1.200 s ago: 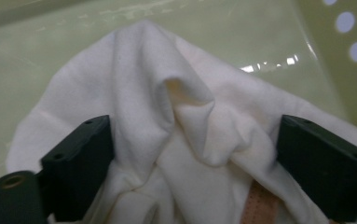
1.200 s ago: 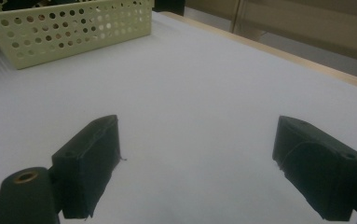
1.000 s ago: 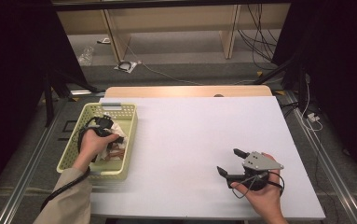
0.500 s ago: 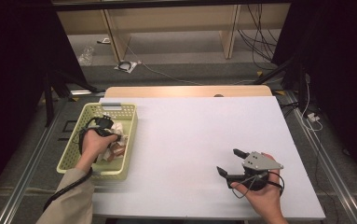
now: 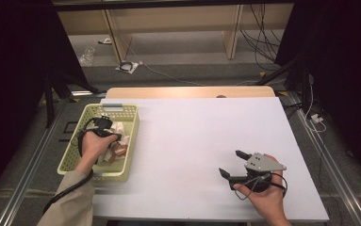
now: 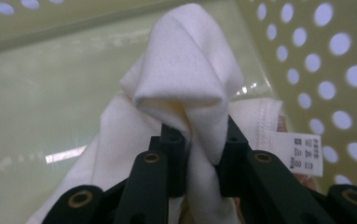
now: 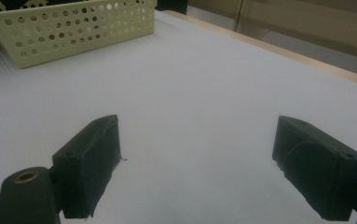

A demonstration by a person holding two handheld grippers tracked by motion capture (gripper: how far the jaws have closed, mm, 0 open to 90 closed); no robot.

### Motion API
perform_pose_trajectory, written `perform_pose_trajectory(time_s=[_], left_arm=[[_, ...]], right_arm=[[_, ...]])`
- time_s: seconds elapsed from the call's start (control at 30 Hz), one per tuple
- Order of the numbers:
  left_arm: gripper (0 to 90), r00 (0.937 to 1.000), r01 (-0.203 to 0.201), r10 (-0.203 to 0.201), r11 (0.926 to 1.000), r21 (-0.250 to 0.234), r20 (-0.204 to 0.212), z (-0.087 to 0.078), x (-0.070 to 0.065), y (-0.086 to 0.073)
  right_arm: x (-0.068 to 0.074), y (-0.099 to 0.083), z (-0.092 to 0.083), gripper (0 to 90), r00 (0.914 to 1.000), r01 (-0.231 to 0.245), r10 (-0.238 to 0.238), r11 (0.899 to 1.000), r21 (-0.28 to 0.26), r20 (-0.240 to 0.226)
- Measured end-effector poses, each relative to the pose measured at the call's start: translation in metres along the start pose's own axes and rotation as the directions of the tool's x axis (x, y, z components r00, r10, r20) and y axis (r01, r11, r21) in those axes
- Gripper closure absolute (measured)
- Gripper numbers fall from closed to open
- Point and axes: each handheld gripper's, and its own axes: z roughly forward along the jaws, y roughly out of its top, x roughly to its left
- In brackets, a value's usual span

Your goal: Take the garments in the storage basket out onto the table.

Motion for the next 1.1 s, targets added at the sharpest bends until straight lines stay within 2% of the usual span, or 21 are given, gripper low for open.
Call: perform_pose_trajectory(time_s=[0.27,0.53,0.6,0.67,0.7,0.8,0.83,0.93,0.97,1.0,1.03,1.1], left_arm=[[76.2,0.9999,-0.002,0.003,0.9973,-0.074,0.011,-0.013,0.001,0.002],[76.2,0.9997,-0.018,0.021,0.9873,-0.158,0.017,-0.026,0.0,0.004],[76.2,0.9996,-0.02,0.024,0.9807,-0.194,0.017,-0.032,-0.002,0.006],[76.2,0.9996,-0.02,0.024,0.9787,-0.204,0.017,-0.034,-0.002,0.006],[76.2,0.9995,-0.017,0.022,0.9744,-0.224,0.02,-0.036,-0.003,0.007],[76.2,0.9994,-0.018,0.025,0.9677,-0.252,0.023,-0.04,-0.003,0.007],[76.1,0.9992,-0.025,0.033,0.9628,-0.269,0.024,-0.043,-0.003,0.008],[76.1,0.9992,-0.024,0.032,0.9585,-0.284,0.023,-0.045,-0.004,0.009],[76.1,0.999,-0.029,0.038,0.9528,-0.302,0.023,-0.047,-0.004,0.009],[76.2,0.9988,-0.033,0.043,0.9496,-0.312,0.024,-0.048,-0.004,0.009],[76.1,0.9988,-0.033,0.043,0.9496,-0.312,0.024,-0.048,-0.004,0.009],[76.2,0.999,-0.023,0.035,0.9415,-0.336,0.03,-0.052,-0.005,0.01]], right_arm=[[0.0,0.0,0.0,16.3,1.0,0.002,-0.002,1.0,-0.001,-0.004],[0.0,0.0,0.0,16.3,1.0,0.002,-0.001,1.0,0.001,-0.005],[0.0,0.0,0.0,16.3,1.0,0.002,-0.002,1.0,-0.003,-0.006],[0.0,0.0,0.0,16.3,1.0,0.003,-0.003,1.0,-0.003,-0.006],[0.0,0.0,0.0,16.3,1.0,0.003,-0.003,1.0,-0.004,-0.007],[0.0,0.0,0.0,16.3,1.0,0.004,-0.004,1.0,-0.006,-0.006],[0.0,0.0,0.0,16.3,1.0,0.005,-0.005,1.0,-0.007,-0.007],[0.0,0.0,0.0,16.4,1.0,0.004,-0.004,1.0,-0.006,-0.008],[0.0,0.0,0.0,16.5,1.0,0.005,-0.005,1.0,-0.01,-0.008],[0.0,0.0,0.0,16.5,1.0,0.004,-0.004,1.0,-0.011,-0.008],[0.0,0.0,0.0,16.5,1.0,0.004,-0.004,1.0,-0.009,-0.007],[0.0,0.0,0.0,16.5,1.0,0.003,-0.003,1.0,-0.013,-0.007]])
